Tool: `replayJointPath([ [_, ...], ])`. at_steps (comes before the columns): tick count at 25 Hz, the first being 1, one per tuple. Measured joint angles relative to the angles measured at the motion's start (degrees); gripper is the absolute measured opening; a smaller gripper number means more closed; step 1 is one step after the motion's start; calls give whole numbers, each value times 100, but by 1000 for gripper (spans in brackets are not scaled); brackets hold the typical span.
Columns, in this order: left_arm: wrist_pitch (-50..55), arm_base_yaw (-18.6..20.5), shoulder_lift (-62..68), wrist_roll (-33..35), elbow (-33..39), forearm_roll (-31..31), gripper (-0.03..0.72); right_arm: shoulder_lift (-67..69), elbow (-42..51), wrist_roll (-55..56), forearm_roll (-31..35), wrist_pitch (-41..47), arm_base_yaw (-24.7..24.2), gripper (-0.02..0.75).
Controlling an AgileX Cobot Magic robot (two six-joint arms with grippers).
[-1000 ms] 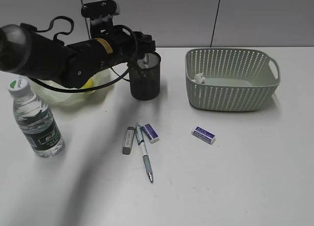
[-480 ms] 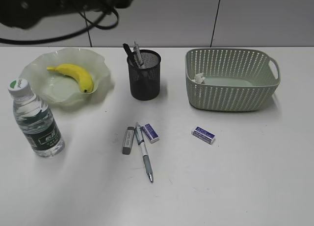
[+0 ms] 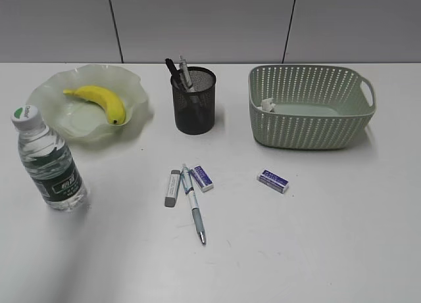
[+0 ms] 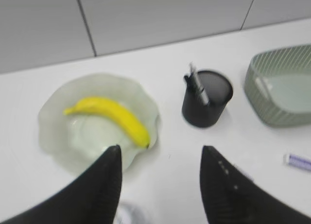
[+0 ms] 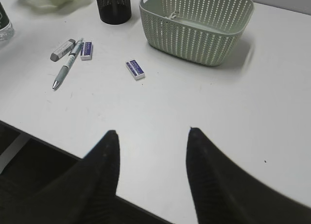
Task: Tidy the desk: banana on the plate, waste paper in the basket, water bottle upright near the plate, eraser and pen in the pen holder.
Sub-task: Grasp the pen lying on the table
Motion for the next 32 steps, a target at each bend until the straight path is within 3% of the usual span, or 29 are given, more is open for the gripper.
replayJointPath([
  [5,1393,0,-1106,43,648,5,341,0,0,-2,0,0,0,363],
  [8,1533,0,-2160,182,1510,-84,335,0,0,-2,4,0,0,362],
  [13,1645,0,-3953,888,2959,-820,331,0,0,-7,4,0,0,362],
  [18,1784,0,-5575,1251,3603,-1152,324,455,-142,-170,232,-366,0,362],
  [25,1738,0,-6646,1504,3604,-1186,321,3179,-849,-1293,1488,-1362,0,362],
  [32,1696,0,-6646,1520,3625,-1200,321,6592,-2555,-1377,2059,-1319,97,360],
])
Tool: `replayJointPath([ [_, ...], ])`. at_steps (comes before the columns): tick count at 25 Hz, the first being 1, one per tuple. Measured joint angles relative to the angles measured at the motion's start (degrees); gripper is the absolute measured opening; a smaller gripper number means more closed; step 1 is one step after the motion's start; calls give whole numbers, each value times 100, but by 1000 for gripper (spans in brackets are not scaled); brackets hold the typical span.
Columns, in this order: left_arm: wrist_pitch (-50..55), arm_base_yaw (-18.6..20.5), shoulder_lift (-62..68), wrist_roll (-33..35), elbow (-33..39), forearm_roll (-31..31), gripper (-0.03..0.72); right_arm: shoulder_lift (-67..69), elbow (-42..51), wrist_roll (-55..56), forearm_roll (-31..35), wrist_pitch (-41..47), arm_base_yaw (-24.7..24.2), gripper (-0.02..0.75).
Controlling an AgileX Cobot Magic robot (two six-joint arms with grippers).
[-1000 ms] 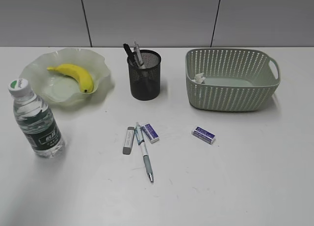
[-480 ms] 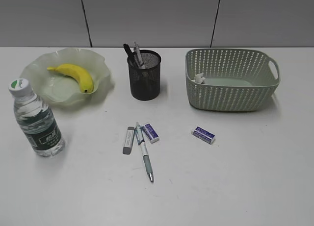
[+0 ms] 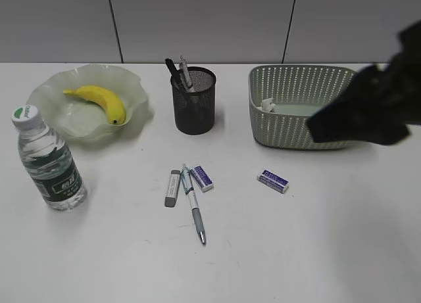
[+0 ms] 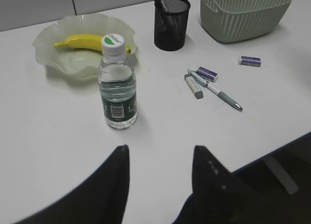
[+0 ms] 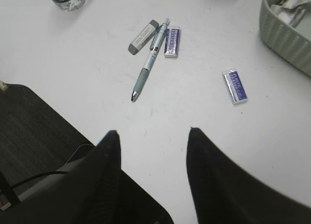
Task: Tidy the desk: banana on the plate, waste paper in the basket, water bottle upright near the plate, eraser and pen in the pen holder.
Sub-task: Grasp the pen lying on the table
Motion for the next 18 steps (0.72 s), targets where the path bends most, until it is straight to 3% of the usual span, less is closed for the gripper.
replayJointPath([
  [3,-218,0,0,2,133,-11,321,1225,-746,237,-81,77,376,354],
  [10,-314,0,0,7,181,-17,318,3568,-2131,1759,-970,465,1416,351],
  [18,-314,0,0,7,181,-17,310,5319,-3270,2616,-1140,543,1628,347],
])
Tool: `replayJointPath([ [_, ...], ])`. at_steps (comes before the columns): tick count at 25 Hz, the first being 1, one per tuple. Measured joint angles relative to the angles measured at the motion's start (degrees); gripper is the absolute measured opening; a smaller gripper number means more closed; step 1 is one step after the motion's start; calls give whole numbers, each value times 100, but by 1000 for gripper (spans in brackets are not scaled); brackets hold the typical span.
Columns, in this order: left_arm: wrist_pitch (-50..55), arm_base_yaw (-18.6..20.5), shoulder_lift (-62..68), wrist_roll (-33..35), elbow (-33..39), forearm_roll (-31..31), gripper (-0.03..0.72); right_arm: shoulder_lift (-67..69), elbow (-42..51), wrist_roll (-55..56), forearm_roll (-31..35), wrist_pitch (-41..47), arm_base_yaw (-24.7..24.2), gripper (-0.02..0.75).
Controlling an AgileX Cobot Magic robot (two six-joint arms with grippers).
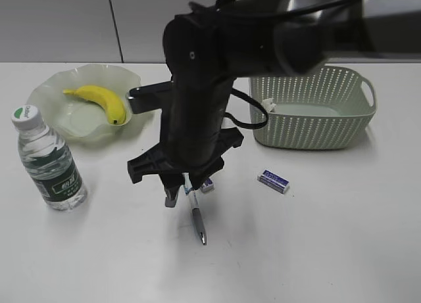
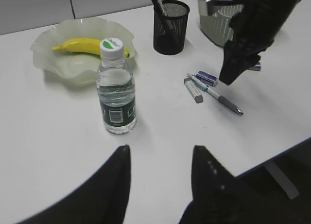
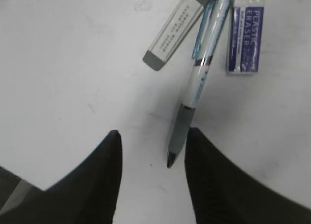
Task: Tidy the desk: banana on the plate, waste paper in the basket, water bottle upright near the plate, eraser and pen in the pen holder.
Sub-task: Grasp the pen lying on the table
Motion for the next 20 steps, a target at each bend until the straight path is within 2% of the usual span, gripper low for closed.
replayJointPath([
  [7,-5,0,0,6,0,0,310,925,-678,384,-314,403,6,340],
  [13,-5,0,0,6,0,0,307,1302,-732,517,-494,516,6,333],
  [15,-5,0,0,6,0,0,307,1386,-744,524,-485,525,6,279],
  [17,-5,0,0,11,0,0,307,1386,-758,526,-533,525,6,140],
  [18,-5,0,0,11,0,0,307,1386,-769,526,-617,543,6,108],
  [20,-5,0,0,11,0,0,307,1355,-794,526,-795,637,6,113],
])
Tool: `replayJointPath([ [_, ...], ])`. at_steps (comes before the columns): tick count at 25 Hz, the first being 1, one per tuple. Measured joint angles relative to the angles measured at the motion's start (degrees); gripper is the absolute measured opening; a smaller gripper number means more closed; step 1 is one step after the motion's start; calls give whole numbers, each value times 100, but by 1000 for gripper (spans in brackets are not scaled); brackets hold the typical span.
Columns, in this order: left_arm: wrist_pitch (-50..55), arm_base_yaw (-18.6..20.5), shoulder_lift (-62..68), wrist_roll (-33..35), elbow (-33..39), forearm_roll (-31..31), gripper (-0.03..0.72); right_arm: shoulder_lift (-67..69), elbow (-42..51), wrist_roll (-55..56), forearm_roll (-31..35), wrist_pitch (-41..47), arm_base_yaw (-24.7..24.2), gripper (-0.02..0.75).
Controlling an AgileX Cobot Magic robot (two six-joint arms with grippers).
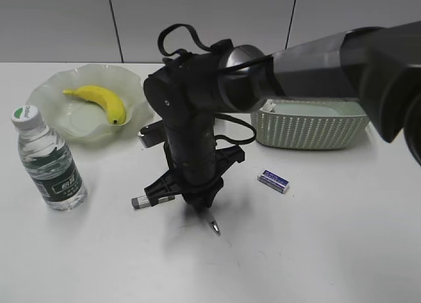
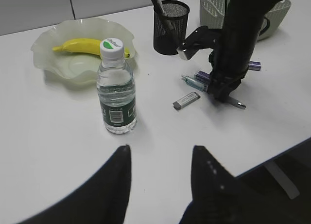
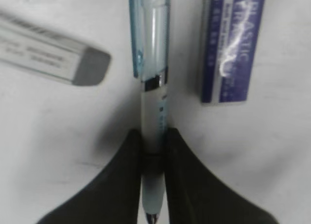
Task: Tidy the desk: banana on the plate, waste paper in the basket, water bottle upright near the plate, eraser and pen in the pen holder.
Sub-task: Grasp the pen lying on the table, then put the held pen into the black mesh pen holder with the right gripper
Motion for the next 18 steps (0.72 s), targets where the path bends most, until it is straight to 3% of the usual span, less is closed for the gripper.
replayJointPath([
  [5,0,0,0,4,0,0,307,-558,-174,71,-285,167,0,113],
  [9,0,0,0,4,0,0,307,-1210,-181,302,-776,-424,0,113],
  [12,0,0,0,4,0,0,305,-1507,-187,786,-1659,-1154,0,113],
  [18,0,0,0,4,0,0,303,-1418,-202,2658,-4449,-2595,-116,113],
])
